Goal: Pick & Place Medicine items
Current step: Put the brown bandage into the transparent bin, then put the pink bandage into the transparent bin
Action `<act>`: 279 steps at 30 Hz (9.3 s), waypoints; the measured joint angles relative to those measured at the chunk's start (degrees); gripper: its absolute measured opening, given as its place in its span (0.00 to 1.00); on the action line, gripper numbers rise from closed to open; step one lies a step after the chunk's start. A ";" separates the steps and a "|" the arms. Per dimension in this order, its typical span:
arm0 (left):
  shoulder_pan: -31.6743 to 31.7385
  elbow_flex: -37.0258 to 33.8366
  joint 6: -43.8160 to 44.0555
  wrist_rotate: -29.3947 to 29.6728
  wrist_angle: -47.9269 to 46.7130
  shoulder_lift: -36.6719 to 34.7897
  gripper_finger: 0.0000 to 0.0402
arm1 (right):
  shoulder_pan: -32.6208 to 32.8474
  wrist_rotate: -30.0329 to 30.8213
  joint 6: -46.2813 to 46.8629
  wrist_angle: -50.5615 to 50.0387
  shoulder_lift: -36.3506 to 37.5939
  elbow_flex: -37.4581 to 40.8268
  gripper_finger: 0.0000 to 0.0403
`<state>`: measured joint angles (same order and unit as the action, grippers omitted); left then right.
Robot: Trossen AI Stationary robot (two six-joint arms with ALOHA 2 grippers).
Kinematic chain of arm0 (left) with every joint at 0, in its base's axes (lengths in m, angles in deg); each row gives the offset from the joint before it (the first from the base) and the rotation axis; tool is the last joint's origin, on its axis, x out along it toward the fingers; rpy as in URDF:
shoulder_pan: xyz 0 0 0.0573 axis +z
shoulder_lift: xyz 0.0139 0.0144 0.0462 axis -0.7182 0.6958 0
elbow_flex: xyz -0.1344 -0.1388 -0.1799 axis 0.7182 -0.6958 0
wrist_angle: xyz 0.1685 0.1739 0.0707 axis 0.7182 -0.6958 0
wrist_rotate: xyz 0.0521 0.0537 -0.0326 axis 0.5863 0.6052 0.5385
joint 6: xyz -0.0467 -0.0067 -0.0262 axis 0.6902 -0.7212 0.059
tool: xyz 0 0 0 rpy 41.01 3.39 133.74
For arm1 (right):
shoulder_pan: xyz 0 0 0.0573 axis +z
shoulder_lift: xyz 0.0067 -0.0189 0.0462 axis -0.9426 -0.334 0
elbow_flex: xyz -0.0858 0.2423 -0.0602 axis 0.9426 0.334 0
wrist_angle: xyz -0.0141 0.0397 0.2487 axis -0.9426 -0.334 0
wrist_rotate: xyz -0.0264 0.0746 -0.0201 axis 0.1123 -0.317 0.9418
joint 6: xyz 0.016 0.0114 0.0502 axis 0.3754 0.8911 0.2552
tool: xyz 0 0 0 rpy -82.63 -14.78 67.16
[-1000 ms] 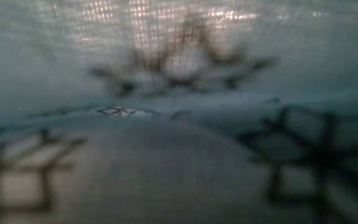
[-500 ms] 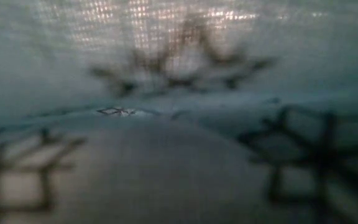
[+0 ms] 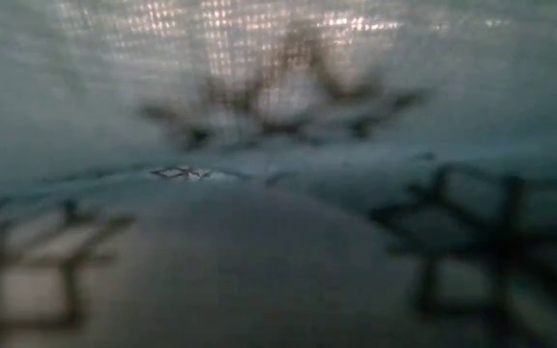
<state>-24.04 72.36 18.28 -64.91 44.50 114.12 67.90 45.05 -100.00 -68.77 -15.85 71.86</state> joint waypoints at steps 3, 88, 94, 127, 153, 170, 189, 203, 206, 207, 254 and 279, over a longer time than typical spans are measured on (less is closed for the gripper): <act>-2.39 0.02 -0.73 -0.09 1.94 -4.43 0.39 | -0.02 0.01 0.00 0.01 -0.02 0.00 0.47; -23.12 18.32 -27.05 -15.73 26.07 25.33 0.61 | -0.01 0.01 0.00 -0.02 -0.02 0.00 0.47; -23.12 18.32 -26.99 -16.51 26.03 25.33 0.67 | -0.01 0.01 0.00 -0.02 -0.01 0.02 0.48; -13.28 18.32 -18.22 12.21 -1.77 -1.88 0.67 | 0.00 0.01 0.00 0.01 0.00 0.00 0.48; 8.64 -1.27 5.22 5.02 27.95 10.02 0.67 | -0.02 0.01 0.01 0.01 0.00 0.00 0.47; 8.05 -1.09 7.95 3.96 37.67 23.76 0.67 | -0.01 0.01 0.01 0.01 -0.01 0.00 0.48; 10.46 -0.88 -0.36 -12.07 19.62 18.04 0.67 | 0.00 0.01 0.00 0.01 -0.01 0.02 0.47; 10.28 -1.36 -4.50 -16.35 -16.46 -5.83 0.67 | -0.02 0.01 0.00 0.01 0.00 0.00 0.48; 10.25 -1.36 -4.55 -16.34 -18.88 -8.28 0.67 | -0.02 0.01 0.00 0.01 -0.02 0.02 0.47; 10.25 -1.36 -4.55 -16.25 -18.58 -8.60 0.67 | -0.02 0.01 0.00 0.01 -0.02 0.00 0.47; 8.12 -3.61 -5.60 -8.93 1.72 8.76 0.33 | -0.02 -0.01 0.02 0.01 -0.02 0.00 0.47; -5.99 -3.63 -6.46 -15.65 10.81 -20.66 0.32 | -0.02 -0.01 0.00 0.00 0.00 0.02 0.48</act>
<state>-30.03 68.73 11.83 -80.56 55.32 93.46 67.88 45.03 -100.00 -68.77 -15.85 71.87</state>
